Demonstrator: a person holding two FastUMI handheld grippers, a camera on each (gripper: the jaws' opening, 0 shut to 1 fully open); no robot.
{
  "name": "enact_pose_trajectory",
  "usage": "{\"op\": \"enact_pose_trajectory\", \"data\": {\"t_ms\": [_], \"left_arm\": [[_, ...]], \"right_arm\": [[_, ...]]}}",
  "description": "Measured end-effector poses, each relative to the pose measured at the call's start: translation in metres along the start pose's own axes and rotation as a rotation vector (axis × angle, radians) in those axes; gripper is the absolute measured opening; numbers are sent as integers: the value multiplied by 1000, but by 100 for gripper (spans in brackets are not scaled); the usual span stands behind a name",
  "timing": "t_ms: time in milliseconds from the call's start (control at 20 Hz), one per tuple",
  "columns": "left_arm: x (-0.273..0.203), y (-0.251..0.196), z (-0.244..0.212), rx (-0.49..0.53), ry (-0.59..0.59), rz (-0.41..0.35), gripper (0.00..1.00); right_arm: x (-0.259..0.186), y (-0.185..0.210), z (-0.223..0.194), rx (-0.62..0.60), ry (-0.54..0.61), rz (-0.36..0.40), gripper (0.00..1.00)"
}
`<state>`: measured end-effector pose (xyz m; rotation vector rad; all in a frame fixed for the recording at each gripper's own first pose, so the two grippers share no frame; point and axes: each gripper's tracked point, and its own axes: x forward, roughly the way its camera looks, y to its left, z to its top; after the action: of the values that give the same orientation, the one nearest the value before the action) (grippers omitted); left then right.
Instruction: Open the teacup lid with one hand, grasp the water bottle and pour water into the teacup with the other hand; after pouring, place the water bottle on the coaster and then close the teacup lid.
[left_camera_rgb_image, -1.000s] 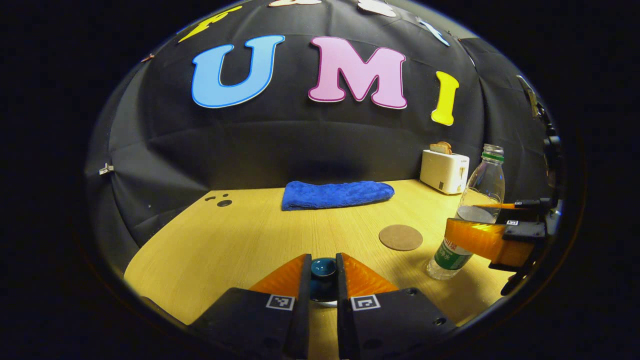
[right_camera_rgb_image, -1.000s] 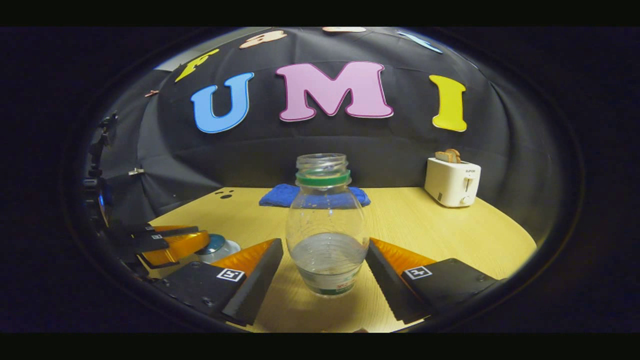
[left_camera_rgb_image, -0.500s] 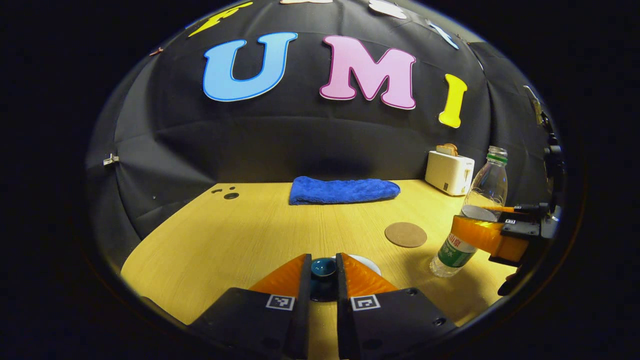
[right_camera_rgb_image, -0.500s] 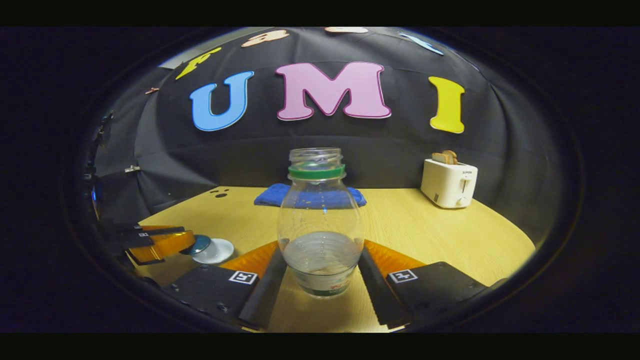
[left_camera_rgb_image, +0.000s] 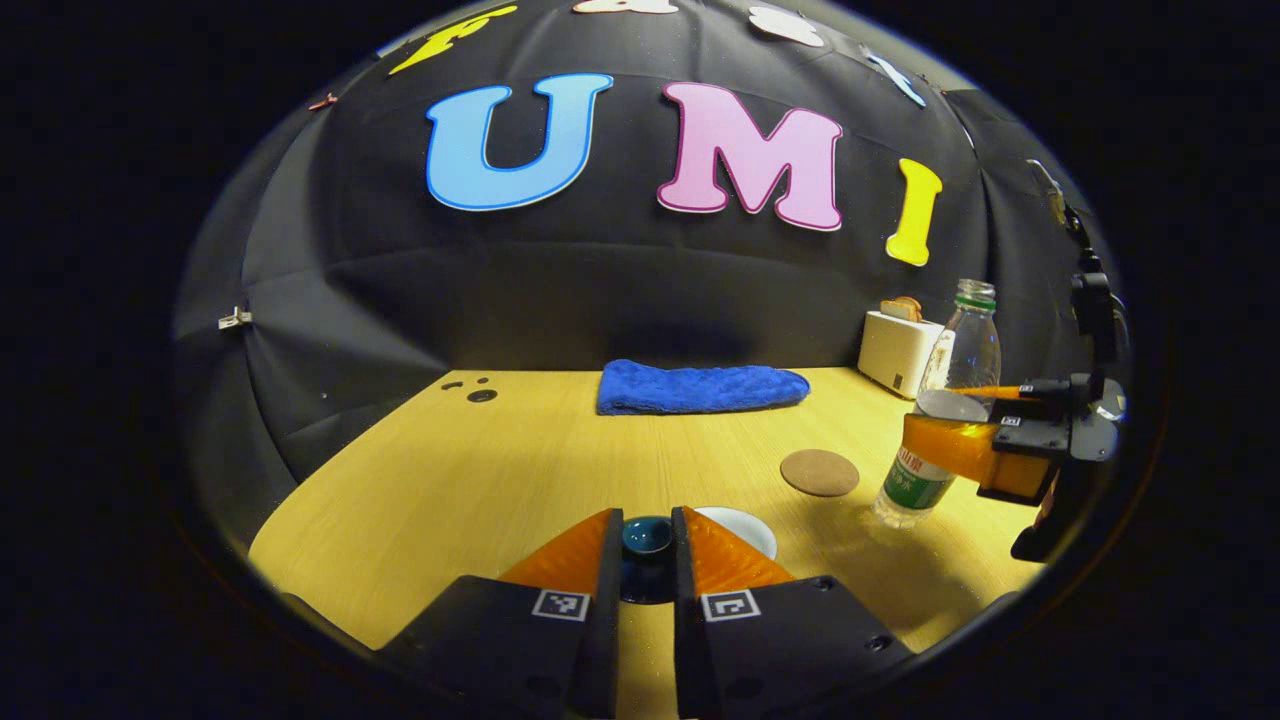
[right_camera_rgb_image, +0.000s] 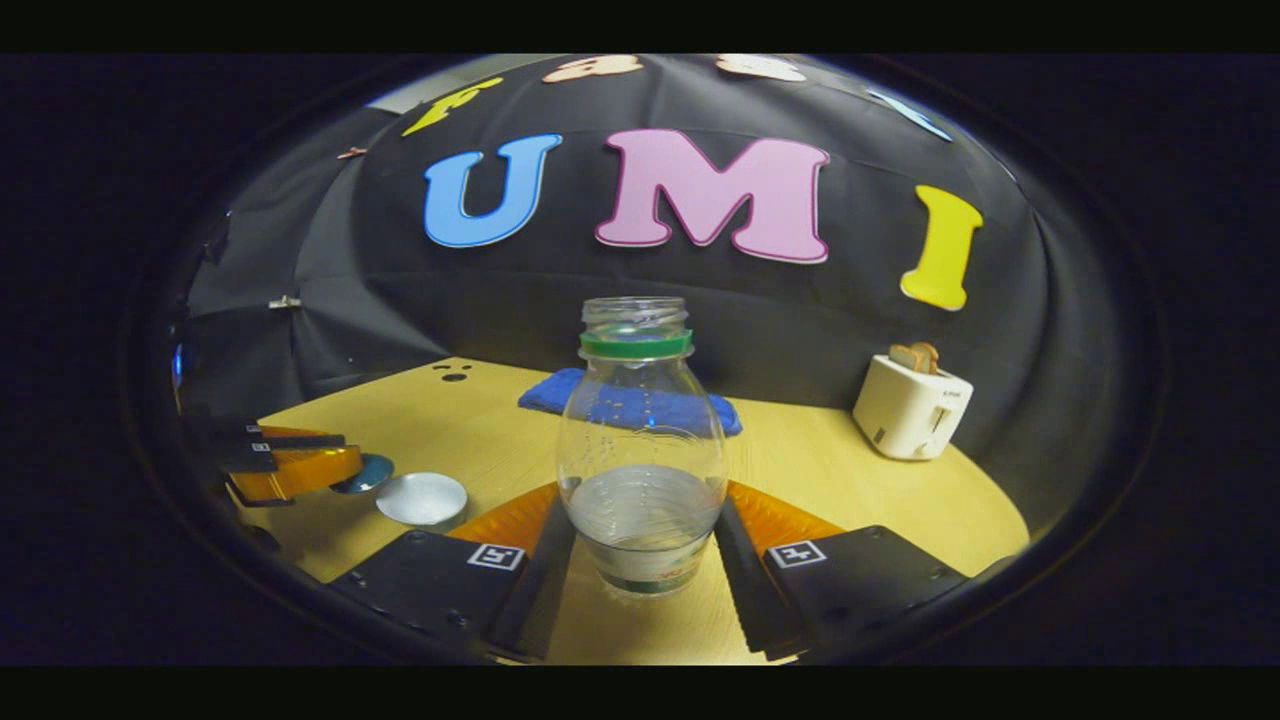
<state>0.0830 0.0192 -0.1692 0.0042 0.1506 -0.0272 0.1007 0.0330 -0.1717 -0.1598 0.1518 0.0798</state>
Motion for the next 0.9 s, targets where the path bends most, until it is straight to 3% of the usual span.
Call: {"op": "enact_pose_trajectory", "data": {"t_ms": [200, 250, 550, 600, 900], "left_arm": [[-11, 17, 8, -17, -14, 30, 22], [-13, 21, 11, -20, -17, 38, 26], [-33, 54, 24, -57, -43, 81, 26], [-36, 60, 23, -63, -44, 89, 30], [-48, 87, 15, -65, -39, 117, 23]], "right_arm": [[3, 13, 15, -33, -21, 40, 73], [5, 15, 13, -68, -1, 39, 73], [17, 10, 0, -380, 98, 31, 73], [18, 9, -4, -417, 114, 33, 73], [23, 8, -20, -655, 174, 49, 73]]}}
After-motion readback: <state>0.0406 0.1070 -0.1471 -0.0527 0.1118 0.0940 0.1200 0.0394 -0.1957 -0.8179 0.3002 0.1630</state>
